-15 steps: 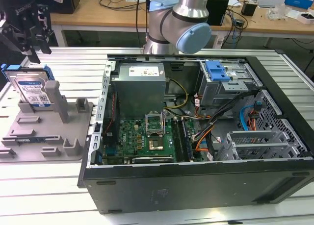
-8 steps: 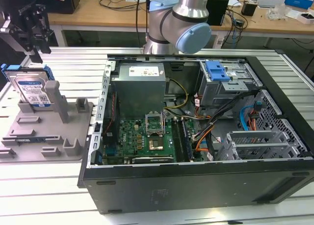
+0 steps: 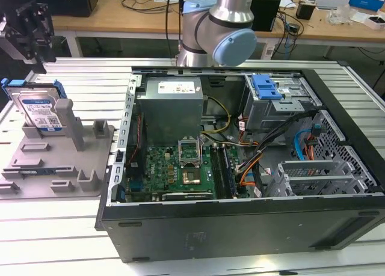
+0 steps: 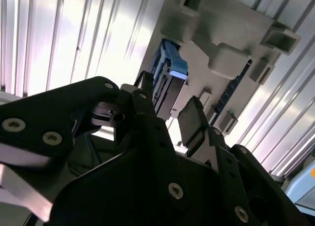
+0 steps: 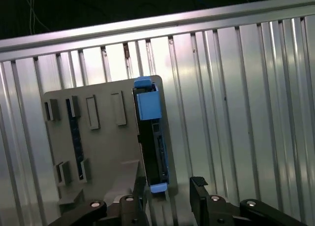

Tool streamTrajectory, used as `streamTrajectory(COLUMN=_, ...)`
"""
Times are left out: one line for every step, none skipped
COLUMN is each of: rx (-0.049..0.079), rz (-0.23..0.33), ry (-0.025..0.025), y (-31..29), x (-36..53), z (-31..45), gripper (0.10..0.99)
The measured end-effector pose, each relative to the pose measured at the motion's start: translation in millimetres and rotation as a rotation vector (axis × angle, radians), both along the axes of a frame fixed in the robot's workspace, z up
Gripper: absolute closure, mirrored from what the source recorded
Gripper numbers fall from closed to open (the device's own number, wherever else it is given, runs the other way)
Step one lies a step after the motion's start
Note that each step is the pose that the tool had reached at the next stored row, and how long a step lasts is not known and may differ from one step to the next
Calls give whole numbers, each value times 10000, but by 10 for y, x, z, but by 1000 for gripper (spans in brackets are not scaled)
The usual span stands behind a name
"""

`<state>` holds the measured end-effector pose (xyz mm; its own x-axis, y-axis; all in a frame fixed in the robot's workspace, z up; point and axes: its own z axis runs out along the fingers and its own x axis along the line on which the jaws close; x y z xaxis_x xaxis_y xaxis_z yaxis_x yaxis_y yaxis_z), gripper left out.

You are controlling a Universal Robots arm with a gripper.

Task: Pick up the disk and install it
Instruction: 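Pick up the disk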

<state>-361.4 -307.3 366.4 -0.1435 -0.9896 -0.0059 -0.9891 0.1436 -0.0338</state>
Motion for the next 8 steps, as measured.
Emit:
streamTrajectory(rx=0, rz=45, ry=3, y=0, x=-12, z=-4, gripper=604)
streamTrajectory(rx=0, rz=116, ry=11, y=1, x=-27, z=-10, gripper=604)
streamTrajectory(rx=-1, rz=160, ry=20, y=2, x=-39, z=-14, gripper=604)
streamTrajectory(rx=-3, rz=214, ry=32, y=3, x=-57, z=-18, gripper=604)
streamTrajectory(rx=-7, rz=247, ry=41, y=5, x=-76, z=-21, gripper=604)
streamTrajectory(rx=-13, rz=277, ry=52, y=8, x=-104, z=-23, gripper=604)
streamTrajectory(rx=-24, rz=303, ry=62, y=12, x=-147, z=-27, gripper=604)
streamTrajectory(rx=-30, rz=316, ry=66, y=15, x=-175, z=-29, gripper=604)
